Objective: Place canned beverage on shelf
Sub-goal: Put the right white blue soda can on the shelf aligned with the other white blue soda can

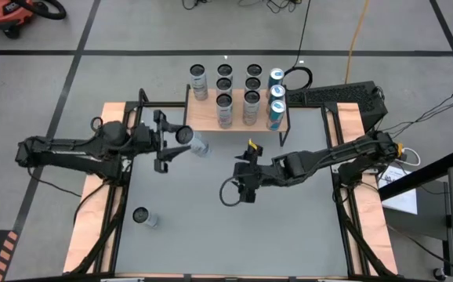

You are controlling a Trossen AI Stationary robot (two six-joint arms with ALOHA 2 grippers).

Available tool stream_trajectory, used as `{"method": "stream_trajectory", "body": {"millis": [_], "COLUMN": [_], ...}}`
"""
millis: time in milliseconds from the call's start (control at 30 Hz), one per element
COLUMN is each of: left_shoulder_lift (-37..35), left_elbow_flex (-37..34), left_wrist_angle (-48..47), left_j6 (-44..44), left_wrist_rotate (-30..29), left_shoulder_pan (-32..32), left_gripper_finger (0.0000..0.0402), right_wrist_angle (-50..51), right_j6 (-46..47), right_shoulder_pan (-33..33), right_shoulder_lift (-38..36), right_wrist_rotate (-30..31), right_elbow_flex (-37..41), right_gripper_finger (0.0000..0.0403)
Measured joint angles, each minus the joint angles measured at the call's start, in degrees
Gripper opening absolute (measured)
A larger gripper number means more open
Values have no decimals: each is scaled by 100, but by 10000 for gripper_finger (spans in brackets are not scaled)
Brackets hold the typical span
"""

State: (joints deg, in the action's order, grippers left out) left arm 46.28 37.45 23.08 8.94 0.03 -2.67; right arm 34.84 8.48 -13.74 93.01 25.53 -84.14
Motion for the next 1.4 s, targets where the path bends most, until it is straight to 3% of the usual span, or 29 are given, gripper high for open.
{"method": "stream_trajectory", "body": {"millis": [300,467,767,1033,1400], "left_shoulder_lift": [-18,141,742,1594,2204], "left_elbow_flex": [329,560,577,577,577], "left_wrist_angle": [-536,-953,-562,-170,231], "left_j6": [-261,-184,-107,-68,102], "left_wrist_rotate": [1673,2375,4034,4294,4513], "left_shoulder_pan": [-1545,-2343,-3612,-4367,-4628], "left_gripper_finger": [244,244,244,244,244], "right_wrist_angle": [448,-437,-2056,-2482,-2637], "right_j6": [320,226,37,-250,-362], "right_shoulder_pan": [-419,-677,-858,-904,-887], "right_shoulder_lift": [-3,-13,-7,-9,-7], "right_wrist_rotate": [0,-14,-21,-24,-5], "right_elbow_flex": [14,509,1381,1508,1508], "right_gripper_finger": [320,320,320,320,320]}}
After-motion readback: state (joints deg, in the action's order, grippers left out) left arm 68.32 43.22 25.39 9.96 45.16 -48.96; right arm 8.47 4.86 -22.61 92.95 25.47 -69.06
